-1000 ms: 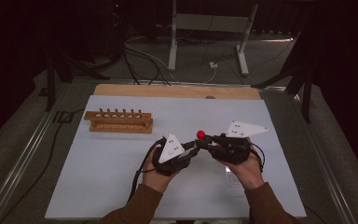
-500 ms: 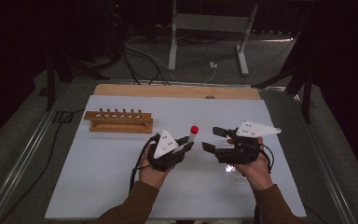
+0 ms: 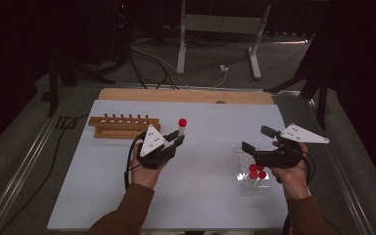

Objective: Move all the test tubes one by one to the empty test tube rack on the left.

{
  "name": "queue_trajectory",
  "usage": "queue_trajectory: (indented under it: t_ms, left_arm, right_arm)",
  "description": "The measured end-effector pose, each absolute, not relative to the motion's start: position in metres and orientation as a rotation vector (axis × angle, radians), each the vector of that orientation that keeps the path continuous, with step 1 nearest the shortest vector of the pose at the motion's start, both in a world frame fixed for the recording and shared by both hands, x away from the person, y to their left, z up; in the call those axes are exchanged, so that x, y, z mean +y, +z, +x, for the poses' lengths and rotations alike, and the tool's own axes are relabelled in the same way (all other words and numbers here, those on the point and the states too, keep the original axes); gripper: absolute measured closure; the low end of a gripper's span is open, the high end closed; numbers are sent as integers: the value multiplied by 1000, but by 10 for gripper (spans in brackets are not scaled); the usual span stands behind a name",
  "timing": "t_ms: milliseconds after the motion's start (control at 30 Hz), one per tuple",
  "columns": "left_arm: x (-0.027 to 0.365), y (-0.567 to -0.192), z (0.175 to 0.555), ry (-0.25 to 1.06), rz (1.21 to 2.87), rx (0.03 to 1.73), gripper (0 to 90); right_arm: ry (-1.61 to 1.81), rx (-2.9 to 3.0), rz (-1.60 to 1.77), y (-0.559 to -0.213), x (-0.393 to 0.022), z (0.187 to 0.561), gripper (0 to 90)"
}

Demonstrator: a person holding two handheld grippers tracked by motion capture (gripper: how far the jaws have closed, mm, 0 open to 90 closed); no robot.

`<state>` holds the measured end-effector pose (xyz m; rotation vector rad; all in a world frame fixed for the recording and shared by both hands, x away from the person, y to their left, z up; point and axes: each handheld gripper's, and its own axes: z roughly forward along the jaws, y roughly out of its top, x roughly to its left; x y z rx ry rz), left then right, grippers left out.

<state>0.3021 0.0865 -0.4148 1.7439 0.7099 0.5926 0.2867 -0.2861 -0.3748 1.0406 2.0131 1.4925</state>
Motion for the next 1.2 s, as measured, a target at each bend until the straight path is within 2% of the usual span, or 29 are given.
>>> queue_trajectory:
  t_ms: [500, 1200]
  left_arm:
    - [120, -413, 319, 676, 1715, 790, 756]
    - [158, -426, 361, 810, 1637, 986, 755]
  right_arm:
    - [1407, 1827, 1217, -396, -331, 284, 35]
    - [1398, 1760, 1270, -413, -353, 275, 26]
